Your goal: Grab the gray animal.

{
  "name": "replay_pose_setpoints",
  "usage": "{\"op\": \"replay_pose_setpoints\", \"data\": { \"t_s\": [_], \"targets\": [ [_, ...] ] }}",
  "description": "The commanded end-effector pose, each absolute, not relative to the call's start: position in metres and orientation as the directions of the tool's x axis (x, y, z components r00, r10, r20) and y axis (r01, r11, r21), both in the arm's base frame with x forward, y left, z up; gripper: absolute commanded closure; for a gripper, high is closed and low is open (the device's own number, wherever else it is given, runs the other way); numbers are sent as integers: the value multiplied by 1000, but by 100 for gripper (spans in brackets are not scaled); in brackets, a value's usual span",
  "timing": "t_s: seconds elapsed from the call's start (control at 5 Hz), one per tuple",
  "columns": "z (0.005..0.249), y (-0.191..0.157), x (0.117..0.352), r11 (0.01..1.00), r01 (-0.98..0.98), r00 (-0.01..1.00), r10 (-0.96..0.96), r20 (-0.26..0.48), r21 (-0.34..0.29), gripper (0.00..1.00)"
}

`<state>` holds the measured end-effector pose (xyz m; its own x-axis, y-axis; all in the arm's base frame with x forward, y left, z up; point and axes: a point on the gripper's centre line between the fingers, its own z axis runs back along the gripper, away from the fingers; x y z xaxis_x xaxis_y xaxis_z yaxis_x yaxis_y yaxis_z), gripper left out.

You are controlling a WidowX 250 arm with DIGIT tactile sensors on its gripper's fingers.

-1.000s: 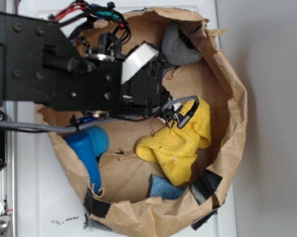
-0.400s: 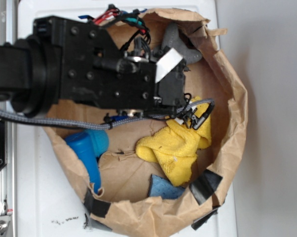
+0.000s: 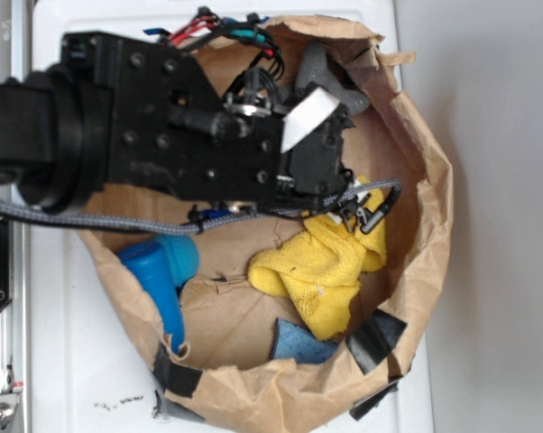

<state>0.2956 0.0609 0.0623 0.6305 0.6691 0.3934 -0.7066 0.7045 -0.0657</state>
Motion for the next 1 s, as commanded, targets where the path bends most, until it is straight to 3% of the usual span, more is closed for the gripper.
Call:
{"op": "replay_pose_setpoints", "data": {
  "t_s": [0.0, 0.2, 0.8],
  "targets": [
    [86, 90, 287, 692, -716, 601, 677, 424, -89, 0],
    [92, 98, 288, 683, -722, 591, 691, 416, -110, 0],
    [81, 94, 309, 675, -729, 569, 691, 446, -113, 0]
  ]
}}
